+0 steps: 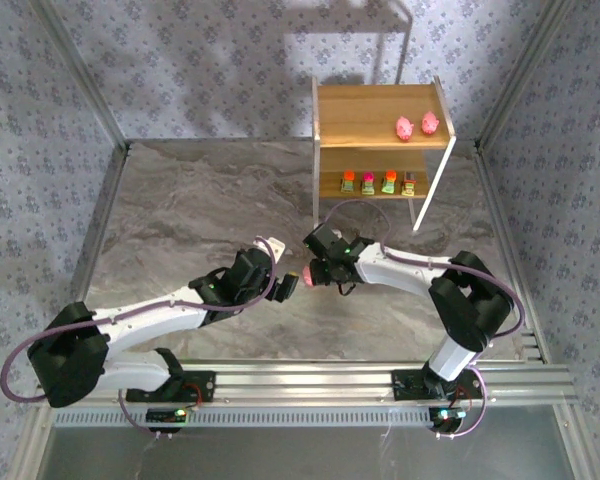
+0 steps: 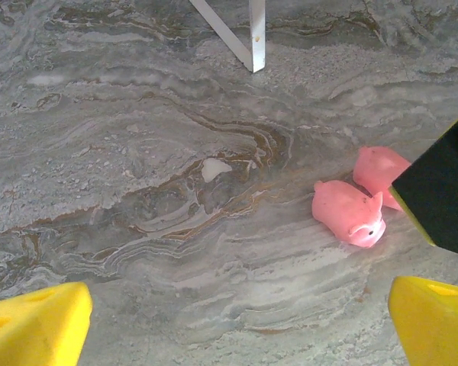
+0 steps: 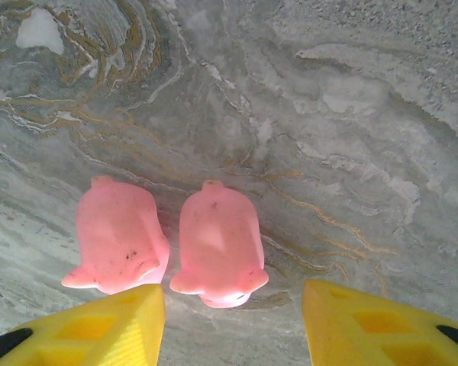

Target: Place and organize the plastic toys onto the shelf

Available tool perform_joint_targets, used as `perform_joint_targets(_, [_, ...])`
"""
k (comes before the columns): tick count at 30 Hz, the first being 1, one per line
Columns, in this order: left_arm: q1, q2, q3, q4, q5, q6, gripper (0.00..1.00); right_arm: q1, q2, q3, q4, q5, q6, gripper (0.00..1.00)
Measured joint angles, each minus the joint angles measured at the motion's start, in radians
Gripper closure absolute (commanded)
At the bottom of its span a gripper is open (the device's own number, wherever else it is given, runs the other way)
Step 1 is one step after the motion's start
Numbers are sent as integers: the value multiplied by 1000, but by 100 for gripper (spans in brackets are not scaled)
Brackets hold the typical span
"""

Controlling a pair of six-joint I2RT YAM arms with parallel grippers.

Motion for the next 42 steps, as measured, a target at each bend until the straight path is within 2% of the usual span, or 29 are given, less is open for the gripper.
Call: perform_joint_targets(42, [2, 20, 0, 0, 21, -5, 0, -26, 56, 0, 21, -5, -4, 53])
